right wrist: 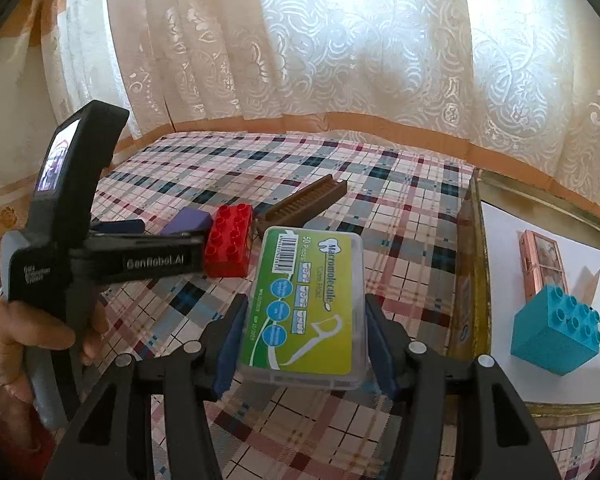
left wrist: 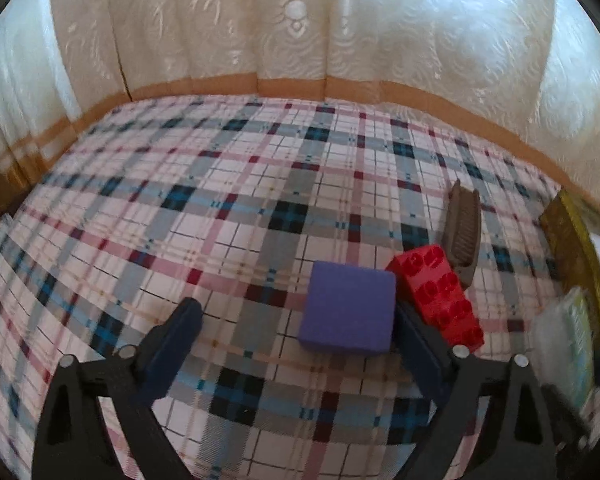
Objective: Organize rigid objects
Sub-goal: 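Grasp the green floss box with the right tool while the left tool grasps the purple block, then carry the green floss box and purple block over the gold tin with both tools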
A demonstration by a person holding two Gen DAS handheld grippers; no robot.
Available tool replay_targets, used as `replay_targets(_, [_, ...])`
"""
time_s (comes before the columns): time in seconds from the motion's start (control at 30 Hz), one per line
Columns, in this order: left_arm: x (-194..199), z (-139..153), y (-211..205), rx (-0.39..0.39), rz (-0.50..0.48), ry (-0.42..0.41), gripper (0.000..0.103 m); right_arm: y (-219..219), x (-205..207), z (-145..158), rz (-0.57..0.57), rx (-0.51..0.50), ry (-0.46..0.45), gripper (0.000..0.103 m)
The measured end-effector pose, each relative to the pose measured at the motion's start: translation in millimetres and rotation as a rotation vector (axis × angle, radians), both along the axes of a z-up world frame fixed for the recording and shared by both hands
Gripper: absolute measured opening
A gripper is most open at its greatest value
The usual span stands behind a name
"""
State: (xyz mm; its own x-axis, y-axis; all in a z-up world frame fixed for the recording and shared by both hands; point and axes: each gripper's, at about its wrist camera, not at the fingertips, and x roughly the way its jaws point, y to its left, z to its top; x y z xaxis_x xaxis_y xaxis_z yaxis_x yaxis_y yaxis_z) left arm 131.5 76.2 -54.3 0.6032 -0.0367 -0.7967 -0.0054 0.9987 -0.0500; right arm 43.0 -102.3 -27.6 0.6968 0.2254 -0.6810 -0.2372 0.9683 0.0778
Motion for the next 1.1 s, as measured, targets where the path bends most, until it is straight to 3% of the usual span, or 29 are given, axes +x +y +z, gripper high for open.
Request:
replay_targets(0.13, [-0.3,0.6,-2.5,-0.003,-0.002,-0.003,0.092,-0.4,-1.4,0.1,0.000,0.004,-0.001,0.058])
replay_targets(0.17, [-0.9,1.5,-2.2,-0.006,-0.006,-0.011,0.076,-0.2,-1.3,0.2,-0.001,0.005,0.000,0.058])
replay_targets(0.2, [-3.5,4.3,-4.2,-0.016,-0.016,-0.032,0.052,-0.9,-1.2,0.3,-0.002,0.010,0.004,0.058])
replay_targets(0.23, [-4.6,5.1,-3.9,-0.027,-0.029,-0.039,0.042,-0.6,-0.7,-0.6,-0.003,0.012,0.006,0.058])
replay_targets(0.27, [-4.2,5.5,-3.4,-0.037,-0.038,-0.041,0.039,-1.4,-0.5,-0.7,-0.004,0.017,0.010,0.058])
replay_targets(0.43, [-8.0,9.8,4.3,-0.075,-0.027,-0.069,0.039,-2.2,-2.4,-0.5,-0.004,0.024,-0.005,0.058])
replay_targets(0.7, [-36.4,35.0,23.2,-0.171,0.046,-0.289,0.039,-3.7,-16.9,15.0,0.000,0.048,-0.126,0.058])
replay_targets(0.9, [-53.0,50.4,13.1,-0.159,0.020,-0.438,0.039,-10.4,-30.7,31.8,-0.018,0.029,-0.253,0.058])
replay_targets(1.1, [-60.9,55.2,7.6,-0.138,0.038,-0.490,0.039,-19.6,-39.4,37.4,-0.037,-0.016,-0.305,0.058])
